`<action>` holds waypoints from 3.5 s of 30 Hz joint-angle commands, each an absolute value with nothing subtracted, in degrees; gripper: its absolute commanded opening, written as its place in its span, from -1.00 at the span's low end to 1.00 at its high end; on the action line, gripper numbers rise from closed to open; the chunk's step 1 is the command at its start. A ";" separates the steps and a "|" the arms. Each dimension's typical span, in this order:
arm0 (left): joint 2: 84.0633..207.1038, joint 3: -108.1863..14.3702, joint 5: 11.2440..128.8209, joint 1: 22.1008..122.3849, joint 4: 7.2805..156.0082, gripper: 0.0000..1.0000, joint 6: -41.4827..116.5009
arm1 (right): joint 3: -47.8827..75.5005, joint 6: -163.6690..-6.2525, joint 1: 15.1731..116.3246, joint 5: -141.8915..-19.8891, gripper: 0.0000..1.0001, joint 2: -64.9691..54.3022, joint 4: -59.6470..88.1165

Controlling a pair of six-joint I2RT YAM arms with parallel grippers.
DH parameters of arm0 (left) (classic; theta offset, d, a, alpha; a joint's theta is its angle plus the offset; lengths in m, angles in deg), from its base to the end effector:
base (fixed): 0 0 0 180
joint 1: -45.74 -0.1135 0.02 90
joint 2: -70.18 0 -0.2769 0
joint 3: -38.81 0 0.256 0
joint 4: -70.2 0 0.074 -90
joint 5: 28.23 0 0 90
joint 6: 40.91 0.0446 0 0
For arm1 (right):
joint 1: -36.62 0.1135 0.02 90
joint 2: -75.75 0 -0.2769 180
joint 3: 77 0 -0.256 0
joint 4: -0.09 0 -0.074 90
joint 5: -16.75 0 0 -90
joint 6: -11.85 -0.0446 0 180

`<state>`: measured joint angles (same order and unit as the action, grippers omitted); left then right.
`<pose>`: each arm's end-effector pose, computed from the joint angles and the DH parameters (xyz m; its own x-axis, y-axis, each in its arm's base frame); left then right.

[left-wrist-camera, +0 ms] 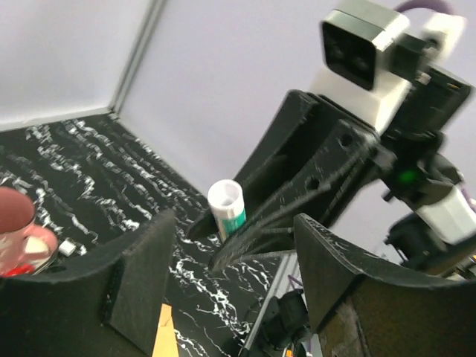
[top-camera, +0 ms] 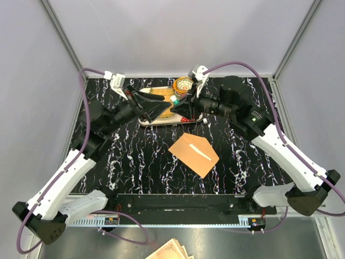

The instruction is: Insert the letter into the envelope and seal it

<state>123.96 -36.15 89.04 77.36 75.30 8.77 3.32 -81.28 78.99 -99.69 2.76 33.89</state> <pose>0.1632 -0.1245 0.4609 -0.3643 -0.4511 -0.8147 0.7938 0.3071 -0.5250 0.1941 0.2039 0.4792 -0.1421 -0.0634 -0.9878 -0.9235 0.3678 0.1092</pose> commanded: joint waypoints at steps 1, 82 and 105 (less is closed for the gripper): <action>126.86 -41.62 73.91 80.81 85.77 0.33 15.86 | -0.20 -72.18 83.72 -85.31 -1.00 0.34 37.20; 131.35 -39.60 118.11 76.42 65.73 -0.93 14.28 | 2.34 -60.21 84.70 -103.39 -1.00 5.52 41.24; 128.27 -38.20 116.35 76.51 68.28 -1.00 16.30 | 1.99 -62.94 84.70 -101.81 -0.49 6.40 45.37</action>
<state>129.16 -37.09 116.27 76.18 69.55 16.25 3.86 -63.47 84.65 -101.91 5.44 45.10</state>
